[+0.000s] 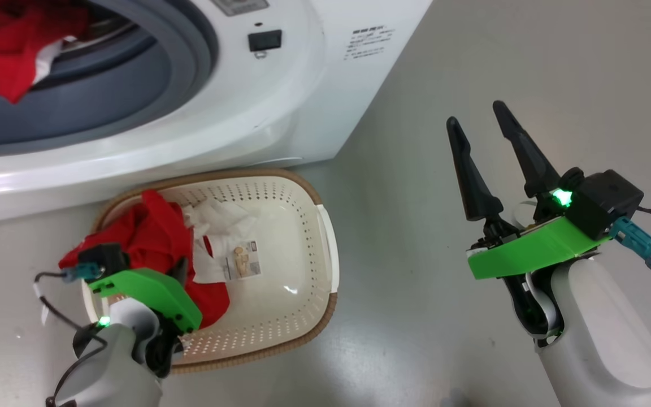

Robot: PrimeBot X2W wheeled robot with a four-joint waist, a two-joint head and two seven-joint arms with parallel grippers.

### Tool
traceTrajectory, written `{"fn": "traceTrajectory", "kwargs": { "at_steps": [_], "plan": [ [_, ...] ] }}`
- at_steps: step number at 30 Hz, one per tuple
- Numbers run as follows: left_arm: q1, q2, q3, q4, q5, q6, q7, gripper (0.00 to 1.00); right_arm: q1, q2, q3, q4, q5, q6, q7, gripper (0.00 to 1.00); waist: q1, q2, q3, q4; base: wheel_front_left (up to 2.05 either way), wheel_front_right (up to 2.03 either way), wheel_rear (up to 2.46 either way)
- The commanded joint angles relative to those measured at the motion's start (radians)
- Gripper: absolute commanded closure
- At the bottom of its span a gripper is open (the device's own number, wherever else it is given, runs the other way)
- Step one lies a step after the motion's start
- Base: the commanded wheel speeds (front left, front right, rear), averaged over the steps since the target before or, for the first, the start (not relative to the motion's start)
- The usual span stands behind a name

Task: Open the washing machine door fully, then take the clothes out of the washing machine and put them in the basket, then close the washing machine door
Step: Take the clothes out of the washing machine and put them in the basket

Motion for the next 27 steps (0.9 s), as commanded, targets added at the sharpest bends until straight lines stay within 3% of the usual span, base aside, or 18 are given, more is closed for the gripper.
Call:
{"fn": "traceTrajectory", "kwargs": {
  "at_steps": [1, 5, 8, 9, 10, 15, 27],
  "plan": [
    [-0.005, 0.028, 0.016, -0.006, -0.004, -0.005, -0.002, 1.00, 0.000, 0.006, 0.018, -0.018, 0.009, 0.007, -0.006, 0.00, 0.0000, 0.0000, 0.013, -0.010, 0.00, 0.00, 0.00],
    [-0.020, 0.030, -0.014, 0.008, -0.014, -0.005, -0.014, 1.00, -0.008, 0.006, 0.012, -0.008, 0.010, 0.007, -0.006, 0.00, 0.0000, 0.0000, 0.020, -0.009, 0.00, 0.00, 0.00],
    [-0.033, 0.030, -0.042, 0.012, -0.010, -0.005, -0.037, 0.39, -0.008, 0.006, 0.002, 0.000, 0.006, 0.007, -0.006, 0.00, 0.0000, 0.0000, 0.010, 0.001, 0.00, 0.00, 0.00],
    [-0.035, 0.029, -0.051, 0.009, -0.011, -0.005, -0.048, 0.29, -0.007, 0.006, 0.001, 0.003, 0.004, 0.007, -0.006, 0.00, 0.0000, 0.0000, 0.004, 0.005, 0.00, 0.00, 0.00],
    [-0.036, 0.027, -0.059, 0.002, -0.015, -0.005, -0.058, 0.00, -0.007, 0.005, -0.001, 0.007, 0.004, 0.007, -0.006, 0.00, 0.0000, 0.0000, -0.004, 0.009, 0.00, 0.00, 0.00],
    [-0.011, 0.022, -0.098, -0.060, -0.075, -0.005, -0.079, 0.00, 0.002, -0.004, -0.005, 0.020, 0.000, 0.007, -0.006, 0.00, 0.0000, 0.0000, -0.047, 0.030, 0.00, 0.00, 0.00],
    [0.085, 0.091, -0.172, -0.208, -0.133, -0.005, -0.218, 0.00, 0.063, -0.013, -0.032, 0.034, 0.004, 0.007, -0.006, 0.00, 0.0000, 0.0000, -0.184, 0.081, 0.00, 0.00, 0.00]
  ]
}}
